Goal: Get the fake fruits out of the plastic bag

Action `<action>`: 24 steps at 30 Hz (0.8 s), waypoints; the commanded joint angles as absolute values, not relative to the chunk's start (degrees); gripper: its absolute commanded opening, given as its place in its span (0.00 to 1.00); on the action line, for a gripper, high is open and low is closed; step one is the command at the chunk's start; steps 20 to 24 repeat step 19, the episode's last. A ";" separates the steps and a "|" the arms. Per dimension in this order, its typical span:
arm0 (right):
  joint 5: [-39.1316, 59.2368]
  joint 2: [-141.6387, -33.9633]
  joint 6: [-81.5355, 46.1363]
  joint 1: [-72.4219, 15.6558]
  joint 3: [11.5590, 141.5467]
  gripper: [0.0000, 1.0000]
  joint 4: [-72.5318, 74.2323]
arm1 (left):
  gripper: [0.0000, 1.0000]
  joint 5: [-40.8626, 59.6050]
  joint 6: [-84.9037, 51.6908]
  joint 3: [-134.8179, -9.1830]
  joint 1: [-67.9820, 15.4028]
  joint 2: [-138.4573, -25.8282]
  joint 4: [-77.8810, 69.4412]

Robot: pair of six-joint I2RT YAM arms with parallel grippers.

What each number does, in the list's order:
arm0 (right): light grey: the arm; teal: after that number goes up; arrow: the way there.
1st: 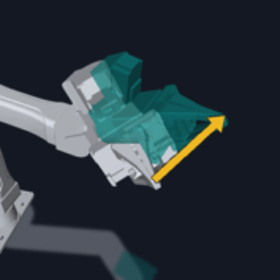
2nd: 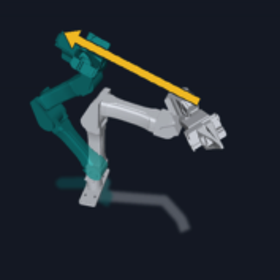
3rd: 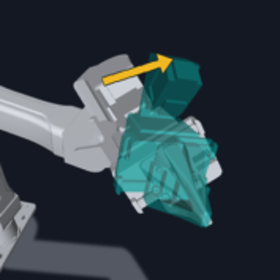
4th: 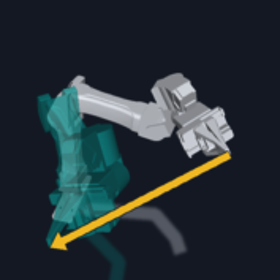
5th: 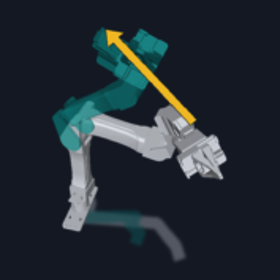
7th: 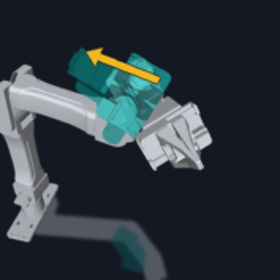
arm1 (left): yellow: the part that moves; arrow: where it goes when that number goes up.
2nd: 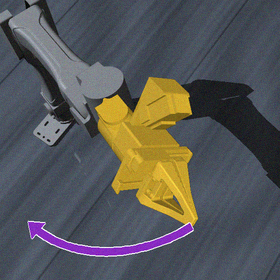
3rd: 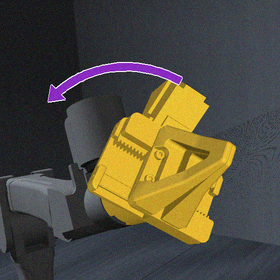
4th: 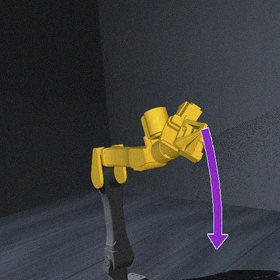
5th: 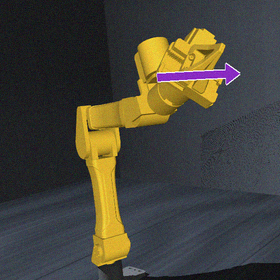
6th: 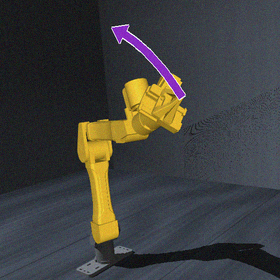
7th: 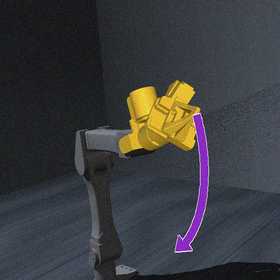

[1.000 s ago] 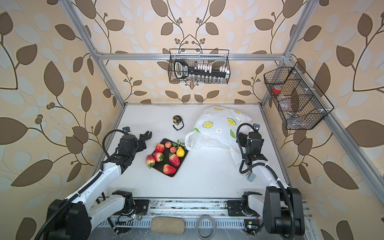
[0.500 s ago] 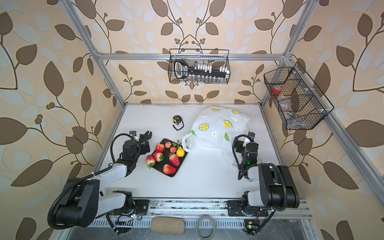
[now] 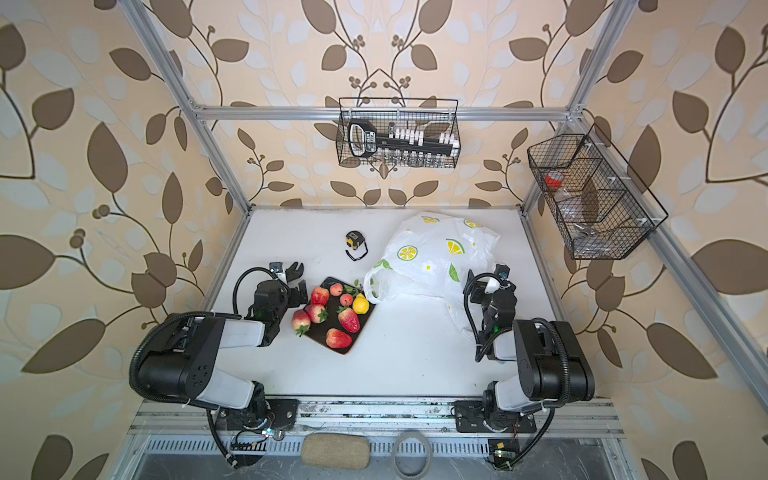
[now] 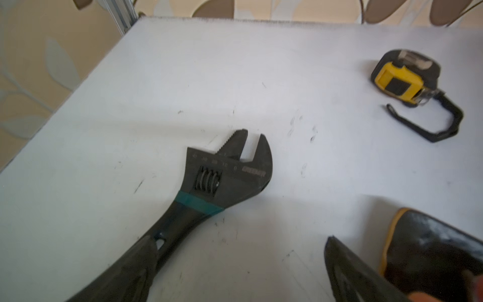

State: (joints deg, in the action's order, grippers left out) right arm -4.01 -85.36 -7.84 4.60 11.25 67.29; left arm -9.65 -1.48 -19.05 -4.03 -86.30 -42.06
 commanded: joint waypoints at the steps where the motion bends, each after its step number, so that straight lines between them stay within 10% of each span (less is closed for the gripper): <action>1: -3.21 -85.34 -7.28 4.46 10.99 0.98 68.95 | 0.99 -11.54 -1.66 -21.65 -3.26 -85.88 -43.41; 24: -3.86 -85.26 -7.23 4.14 11.16 0.99 68.42 | 0.99 -8.41 -2.05 -21.99 -1.68 -85.85 -42.62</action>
